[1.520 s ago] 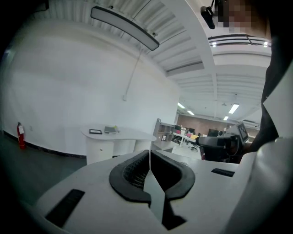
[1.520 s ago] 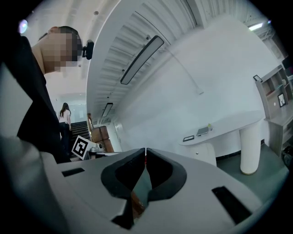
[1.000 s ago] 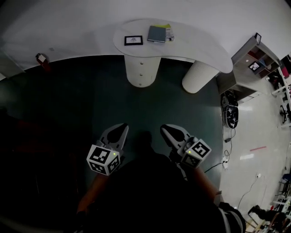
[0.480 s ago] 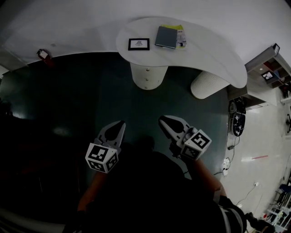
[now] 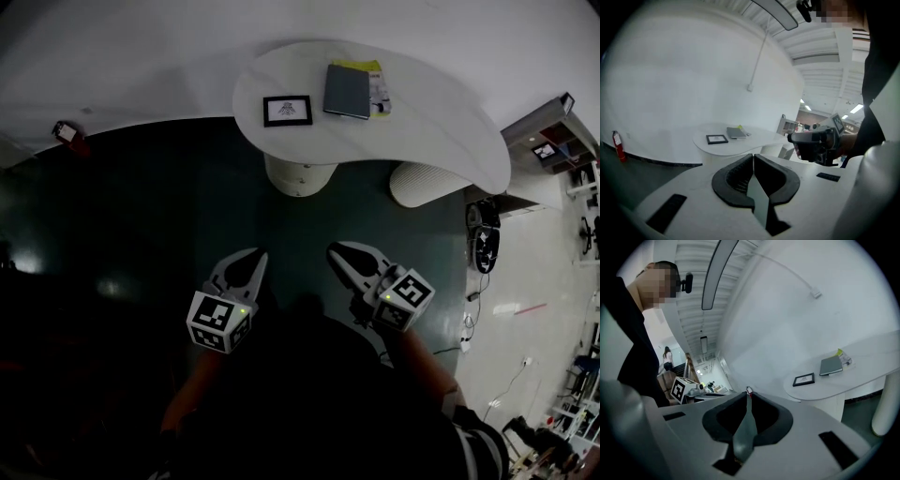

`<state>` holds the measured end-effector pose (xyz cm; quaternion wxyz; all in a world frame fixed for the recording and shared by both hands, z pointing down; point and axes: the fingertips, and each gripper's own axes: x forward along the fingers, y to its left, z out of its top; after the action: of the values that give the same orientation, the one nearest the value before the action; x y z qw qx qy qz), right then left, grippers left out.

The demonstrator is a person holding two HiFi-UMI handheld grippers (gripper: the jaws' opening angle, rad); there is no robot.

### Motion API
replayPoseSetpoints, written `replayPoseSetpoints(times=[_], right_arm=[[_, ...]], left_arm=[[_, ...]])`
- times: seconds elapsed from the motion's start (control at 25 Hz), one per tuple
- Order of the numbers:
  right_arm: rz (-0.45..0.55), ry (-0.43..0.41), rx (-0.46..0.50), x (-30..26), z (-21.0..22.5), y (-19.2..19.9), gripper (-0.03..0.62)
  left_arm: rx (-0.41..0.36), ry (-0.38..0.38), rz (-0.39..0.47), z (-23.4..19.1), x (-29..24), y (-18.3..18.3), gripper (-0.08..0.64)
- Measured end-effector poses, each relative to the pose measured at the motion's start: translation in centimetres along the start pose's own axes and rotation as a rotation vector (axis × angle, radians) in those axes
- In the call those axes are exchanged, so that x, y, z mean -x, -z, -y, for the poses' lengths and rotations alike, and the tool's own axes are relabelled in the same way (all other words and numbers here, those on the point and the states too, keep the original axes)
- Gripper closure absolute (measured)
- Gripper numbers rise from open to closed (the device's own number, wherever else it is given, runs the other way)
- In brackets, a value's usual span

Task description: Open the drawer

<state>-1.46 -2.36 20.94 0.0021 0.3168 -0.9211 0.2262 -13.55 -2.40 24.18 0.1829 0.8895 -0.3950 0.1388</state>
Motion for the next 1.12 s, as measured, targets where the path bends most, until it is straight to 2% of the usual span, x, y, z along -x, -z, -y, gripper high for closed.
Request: replayPoseSetpoints(times=[0.12, 0.2, 0.32, 0.44, 0.6, 0.76, 0.92, 1.12], right_arm=[[0.007, 0.095, -0.031, -3.2, 1.5, -1.6, 0.574], [0.025, 0.15, -0.068, -5.4, 2.4, -2.8, 0.574], [-0.009, 0.186, -0.046, -7.8, 3.3, -2.7, 0.574], [-0.064, 0.176, -0.006, -9.0, 4.1, -1.1, 0.574], [-0.1, 0.141, -0.052, -10.3, 6.4, 1.1, 0.574], [-0.133, 0.108, -0.07, -11.3, 11.1, 2.8, 0.574], [-0.152, 0.1, -0.076, -12.8, 15.4, 5.0, 0.574], [-0.19, 0.099, -0.045, -14.6, 20.8, 10.7, 0.574]], left_arm=[[-0.043, 0.044, -0.017, -4.7, -0.8, -1.6, 0.54], [-0.044, 0.069, -0.026, -7.9, -1.6, -2.5, 0.54], [-0.02, 0.115, -0.04, -10.7, -3.5, -2.9, 0.54], [-0.006, 0.141, -0.064, -12.0, -5.3, -2.5, 0.54], [0.005, 0.185, -0.075, -12.1, -8.4, -1.4, 0.54], [0.03, 0.208, -0.078, -11.9, -12.9, -0.4, 0.54], [0.044, 0.204, -0.101, -12.3, -16.6, 2.2, 0.54], [0.039, 0.198, -0.129, -14.0, -21.1, 7.5, 0.538]])
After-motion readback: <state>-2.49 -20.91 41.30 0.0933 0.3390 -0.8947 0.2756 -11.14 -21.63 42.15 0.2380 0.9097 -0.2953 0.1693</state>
